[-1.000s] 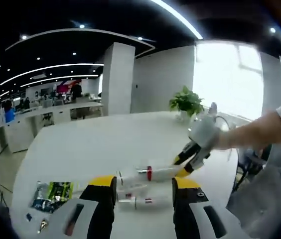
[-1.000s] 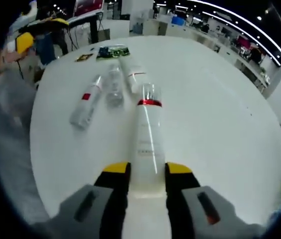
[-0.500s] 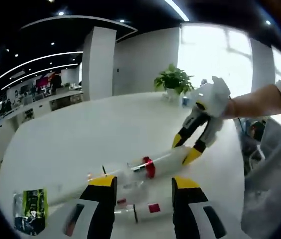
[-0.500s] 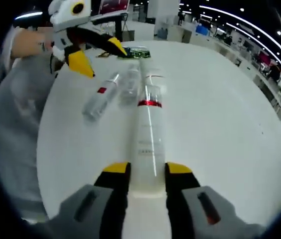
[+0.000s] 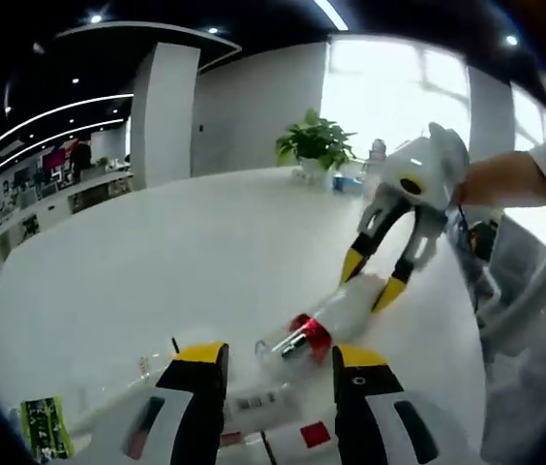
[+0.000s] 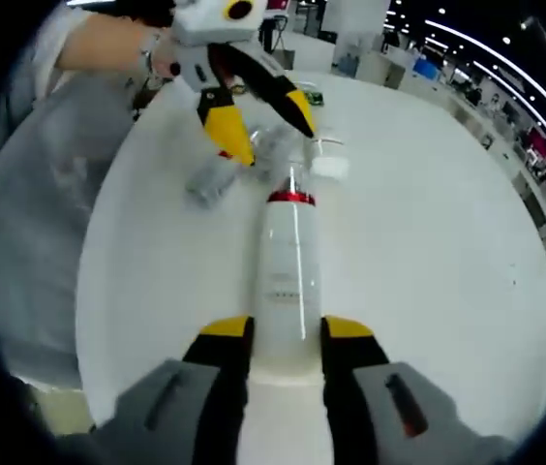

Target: Arrange the skincare products in the storage area until every visible bottle or jar stands upright without overlapping.

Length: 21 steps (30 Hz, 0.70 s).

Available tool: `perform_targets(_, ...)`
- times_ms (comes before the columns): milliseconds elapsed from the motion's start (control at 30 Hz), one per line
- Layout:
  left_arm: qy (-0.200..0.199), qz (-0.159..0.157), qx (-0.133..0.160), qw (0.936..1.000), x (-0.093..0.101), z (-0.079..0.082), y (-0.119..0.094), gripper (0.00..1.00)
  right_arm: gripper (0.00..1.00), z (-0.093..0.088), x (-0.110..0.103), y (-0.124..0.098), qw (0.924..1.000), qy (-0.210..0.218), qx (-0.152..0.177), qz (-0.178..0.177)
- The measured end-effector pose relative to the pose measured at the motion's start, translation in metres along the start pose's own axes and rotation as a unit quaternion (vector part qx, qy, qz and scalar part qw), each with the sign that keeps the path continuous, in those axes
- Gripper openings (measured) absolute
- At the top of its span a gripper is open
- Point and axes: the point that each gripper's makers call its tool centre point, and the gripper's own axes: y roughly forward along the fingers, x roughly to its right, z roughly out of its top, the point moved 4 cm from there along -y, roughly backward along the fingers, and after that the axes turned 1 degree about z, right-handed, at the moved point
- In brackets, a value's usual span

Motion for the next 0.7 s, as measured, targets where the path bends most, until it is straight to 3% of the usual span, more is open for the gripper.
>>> perform_targets(533,0.036,-0.095,-0.05,0.9936,0.027,-0.011,0.025,0.37,0.29,-0.013,0.0,-0.007,0.9959,-0.082,-0.014,0.033)
perform_targets(700,0.064,-0.099,-0.078,0.99,0.03,-0.016,0.033,0.35,0.29,-0.015,0.002,-0.008,0.9956,-0.082,-0.023,0.039)
